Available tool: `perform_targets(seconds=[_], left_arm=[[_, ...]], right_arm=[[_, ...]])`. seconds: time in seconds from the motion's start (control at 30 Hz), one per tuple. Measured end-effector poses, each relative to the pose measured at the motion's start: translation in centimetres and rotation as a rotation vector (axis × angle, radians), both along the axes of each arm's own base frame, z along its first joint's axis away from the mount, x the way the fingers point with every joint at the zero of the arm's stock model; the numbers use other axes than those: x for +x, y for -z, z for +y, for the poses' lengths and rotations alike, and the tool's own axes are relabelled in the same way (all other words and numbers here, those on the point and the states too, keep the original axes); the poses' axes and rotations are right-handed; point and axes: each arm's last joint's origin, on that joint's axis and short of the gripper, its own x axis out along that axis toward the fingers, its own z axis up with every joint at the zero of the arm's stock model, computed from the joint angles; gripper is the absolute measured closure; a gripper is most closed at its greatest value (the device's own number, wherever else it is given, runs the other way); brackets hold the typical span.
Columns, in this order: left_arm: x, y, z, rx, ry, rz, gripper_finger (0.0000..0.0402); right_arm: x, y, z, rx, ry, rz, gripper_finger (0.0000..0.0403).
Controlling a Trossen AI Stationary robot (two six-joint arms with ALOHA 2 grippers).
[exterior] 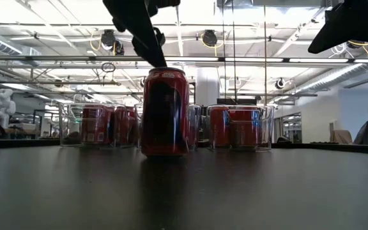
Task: Sort soda cans
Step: Put the red soda can into the left transparent bin
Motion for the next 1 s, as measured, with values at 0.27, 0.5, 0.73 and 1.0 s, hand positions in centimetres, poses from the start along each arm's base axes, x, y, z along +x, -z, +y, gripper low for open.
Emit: perform_targets(seconds=[0.27, 0.5, 0.73, 1.0], left_arm=[[0.8, 1.5, -0.1, 0.045, -0.019, 0.036, 0.0004], [1.4, 2.9, -0.1, 0.054, -0.025, 0.078, 0.0004], [2.2, 4.1, -0.3, 0.053, -0.027, 0.084, 0.0004], [2.5, 4.1, -0.3, 0.061, -0.025, 0.052, 0.0006]], right_arm=[[0.0, 0.0, 0.0, -0.01, -0.006, 0.005, 0.0016], [0.0, 0.0, 0.0, -0.01, -0.007, 0.004, 0.0016], [0.0, 0.0, 0.0, -0.011, -0.007, 0.005, 0.0016], [0.0, 0.0, 0.0, -0.013, -0.01, 0.005, 0.0016]])
